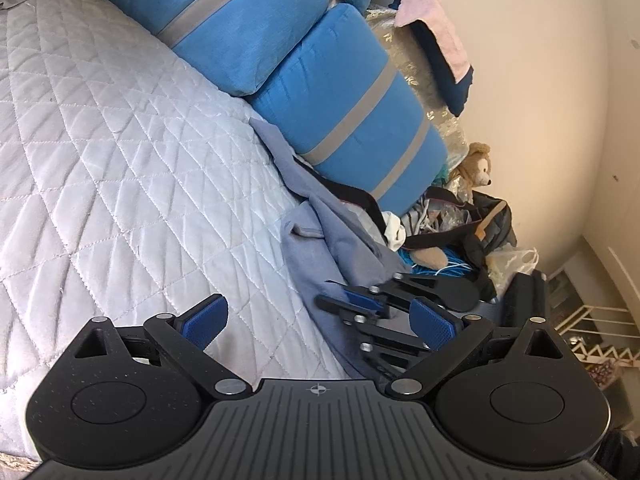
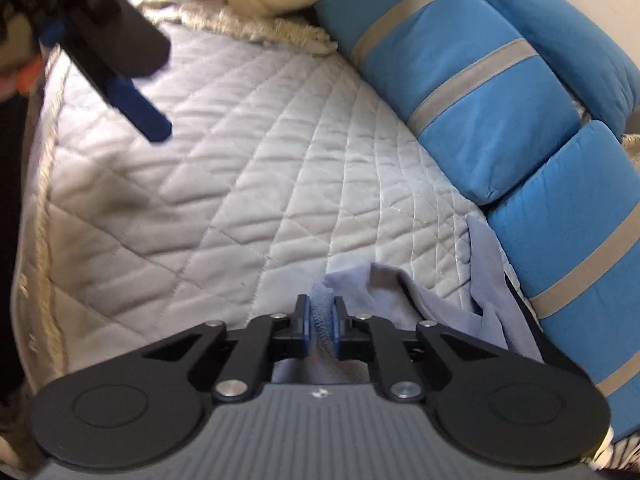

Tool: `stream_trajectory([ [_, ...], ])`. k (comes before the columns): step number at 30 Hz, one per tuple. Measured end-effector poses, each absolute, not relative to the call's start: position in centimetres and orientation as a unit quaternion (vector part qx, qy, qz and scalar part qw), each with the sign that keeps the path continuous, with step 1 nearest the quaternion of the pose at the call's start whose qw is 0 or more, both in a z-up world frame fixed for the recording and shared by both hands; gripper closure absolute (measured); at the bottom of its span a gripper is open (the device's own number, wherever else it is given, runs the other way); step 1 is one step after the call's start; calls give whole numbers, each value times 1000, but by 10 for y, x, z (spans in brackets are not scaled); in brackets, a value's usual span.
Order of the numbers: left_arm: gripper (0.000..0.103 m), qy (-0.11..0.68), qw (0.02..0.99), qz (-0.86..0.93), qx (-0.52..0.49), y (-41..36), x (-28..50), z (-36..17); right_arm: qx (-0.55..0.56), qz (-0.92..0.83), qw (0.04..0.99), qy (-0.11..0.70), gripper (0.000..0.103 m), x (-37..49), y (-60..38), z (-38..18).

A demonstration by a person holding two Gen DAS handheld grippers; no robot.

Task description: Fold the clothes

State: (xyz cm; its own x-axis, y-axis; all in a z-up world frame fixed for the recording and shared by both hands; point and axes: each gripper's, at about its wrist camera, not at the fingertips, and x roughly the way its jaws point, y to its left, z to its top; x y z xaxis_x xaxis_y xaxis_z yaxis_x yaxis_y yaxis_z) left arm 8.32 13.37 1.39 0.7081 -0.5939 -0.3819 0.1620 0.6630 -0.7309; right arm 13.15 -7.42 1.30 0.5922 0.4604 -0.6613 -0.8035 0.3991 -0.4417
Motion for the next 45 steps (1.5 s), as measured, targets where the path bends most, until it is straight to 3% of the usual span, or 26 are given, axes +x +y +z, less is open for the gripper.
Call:
stream_trajectory([
  [16, 3, 338, 877, -235, -250, 80, 123, 32, -308, 436, 815, 226, 103, 68, -133, 33],
  [26, 5, 387, 862, -243, -218, 12, 236, 12, -279, 442, 823, 222, 103, 62, -145, 25],
  [30, 18, 418, 836, -235, -268, -2, 281, -17, -270, 442, 828, 216, 103, 62, -147, 25],
  [31, 32, 427, 831, -226, -274, -5, 291, -24, -267, 442, 829, 215, 103, 62, -148, 25],
  [32, 65, 434, 829, -218, -277, -6, 298, -29, -262, 442, 830, 216, 103, 62, -149, 25],
  [34, 99, 433, 832, -190, -290, -1, 298, -30, -256, 441, 833, 216, 103, 63, -152, 26],
  [45, 99, 334, 901, -115, -250, 78, 197, 43, -247, 434, 839, 215, 103, 62, -164, 32],
])
